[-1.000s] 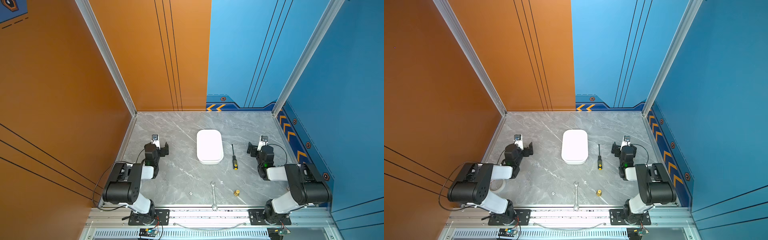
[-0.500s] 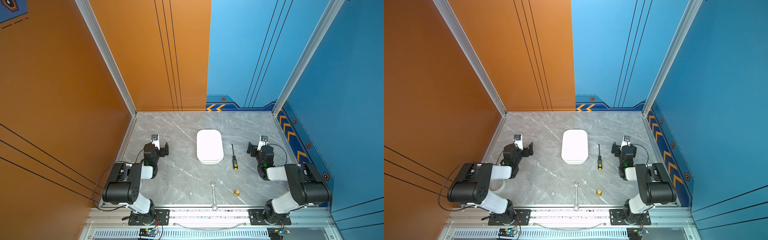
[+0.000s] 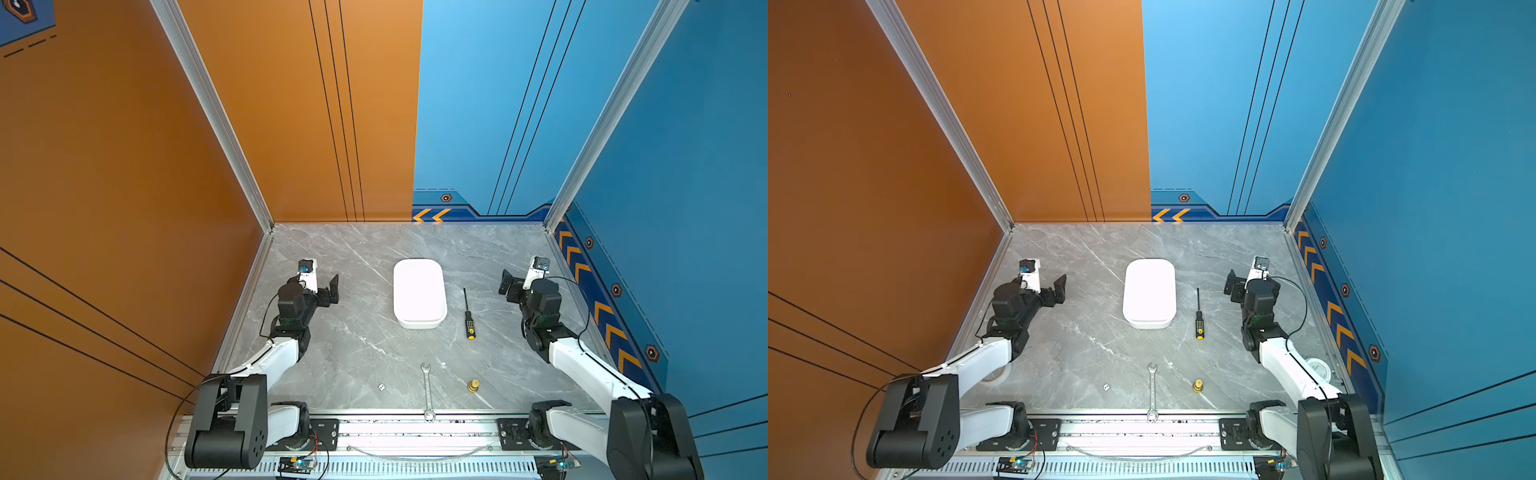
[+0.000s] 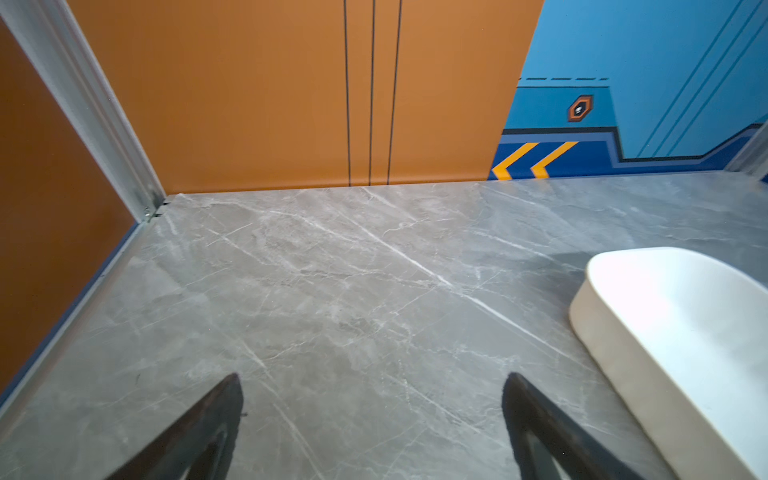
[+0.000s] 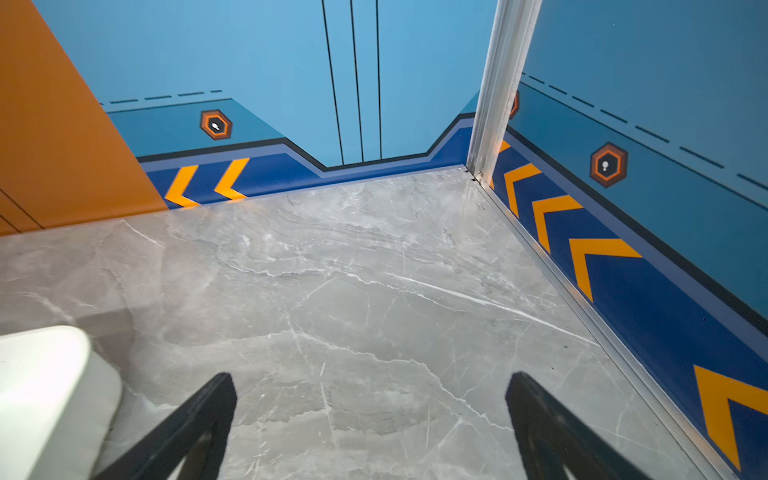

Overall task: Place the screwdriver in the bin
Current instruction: 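Move the right gripper over the black-and-yellow screwdriver while the left arm moves toward the bin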

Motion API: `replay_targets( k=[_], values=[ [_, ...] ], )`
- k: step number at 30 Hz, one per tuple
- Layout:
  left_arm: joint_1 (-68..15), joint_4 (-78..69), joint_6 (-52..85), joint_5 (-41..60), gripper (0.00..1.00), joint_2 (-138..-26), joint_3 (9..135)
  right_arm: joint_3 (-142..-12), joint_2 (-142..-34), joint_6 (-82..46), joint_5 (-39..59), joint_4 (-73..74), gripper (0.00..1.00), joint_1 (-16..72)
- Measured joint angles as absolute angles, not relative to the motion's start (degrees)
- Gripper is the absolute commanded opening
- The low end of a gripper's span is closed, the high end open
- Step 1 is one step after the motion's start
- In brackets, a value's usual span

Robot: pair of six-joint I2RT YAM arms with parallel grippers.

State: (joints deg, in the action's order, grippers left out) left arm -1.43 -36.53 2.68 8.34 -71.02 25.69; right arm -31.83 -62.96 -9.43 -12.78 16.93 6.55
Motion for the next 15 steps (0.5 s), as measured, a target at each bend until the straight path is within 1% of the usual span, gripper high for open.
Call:
replay_targets(
  k=[3,6,9,10,15],
  values=[
    [-3.2,-33.1,6.4,10.6,0.98,-71.0,27.0,-38.0,-61.3,-12.9,-9.4,5.7,0.99,7.3],
    [-5.6,-29.5,9.5,11.2,0.98,-70.7,27.8,-41.6,-62.0,-16.1,-4.9,-2.9,0.98,8.5],
    [-8.2,-26.2,11.5,12.2,0.98,-70.2,28.7,-42.6,-64.5,-18.5,-2.0,-9.6,0.97,11.5],
    [-9.0,-25.2,12.1,12.8,0.98,-70.2,29.3,-42.6,-65.6,-19.4,-1.2,-11.6,0.96,12.8],
    [-11.2,-21.8,15.5,16.4,0.98,-71.4,32.3,-42.2,-69.1,-22.4,-0.2,-17.6,0.94,17.2]
  ],
)
